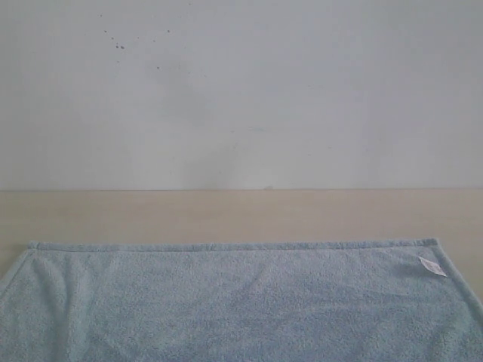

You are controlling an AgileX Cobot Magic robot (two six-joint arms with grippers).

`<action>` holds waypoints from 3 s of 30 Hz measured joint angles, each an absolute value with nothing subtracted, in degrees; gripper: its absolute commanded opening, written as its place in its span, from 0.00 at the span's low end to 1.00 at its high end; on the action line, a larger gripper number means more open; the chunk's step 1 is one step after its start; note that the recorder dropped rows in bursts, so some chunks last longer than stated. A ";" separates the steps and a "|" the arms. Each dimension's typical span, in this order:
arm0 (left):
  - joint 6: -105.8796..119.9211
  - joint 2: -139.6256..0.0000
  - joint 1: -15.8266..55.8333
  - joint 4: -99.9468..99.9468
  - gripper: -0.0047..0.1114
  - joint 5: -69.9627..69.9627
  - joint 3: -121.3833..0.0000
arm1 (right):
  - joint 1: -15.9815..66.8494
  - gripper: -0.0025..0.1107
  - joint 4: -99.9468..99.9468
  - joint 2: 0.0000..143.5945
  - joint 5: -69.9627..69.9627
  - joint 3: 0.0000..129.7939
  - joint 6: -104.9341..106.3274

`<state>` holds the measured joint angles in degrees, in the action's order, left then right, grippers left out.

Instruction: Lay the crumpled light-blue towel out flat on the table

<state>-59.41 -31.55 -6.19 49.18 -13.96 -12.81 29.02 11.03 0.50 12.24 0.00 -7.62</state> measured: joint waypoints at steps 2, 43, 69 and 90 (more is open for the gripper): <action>-59.41 -31.55 -6.19 49.18 0.08 -13.96 -12.81 | 29.02 0.02 11.03 0.45 12.24 0.05 -7.62; -54.10 -0.44 -6.19 25.23 0.08 -13.21 -0.95 | 29.02 0.02 10.93 0.32 11.70 0.01 -7.62; 13.47 -0.22 -6.19 -4.57 0.08 1.28 -0.23 | 29.02 0.02 10.93 0.32 11.70 0.01 -7.62; 13.13 -0.22 2.31 -0.92 0.08 5.33 -0.23 | 29.02 0.02 10.93 0.32 11.70 0.01 -7.72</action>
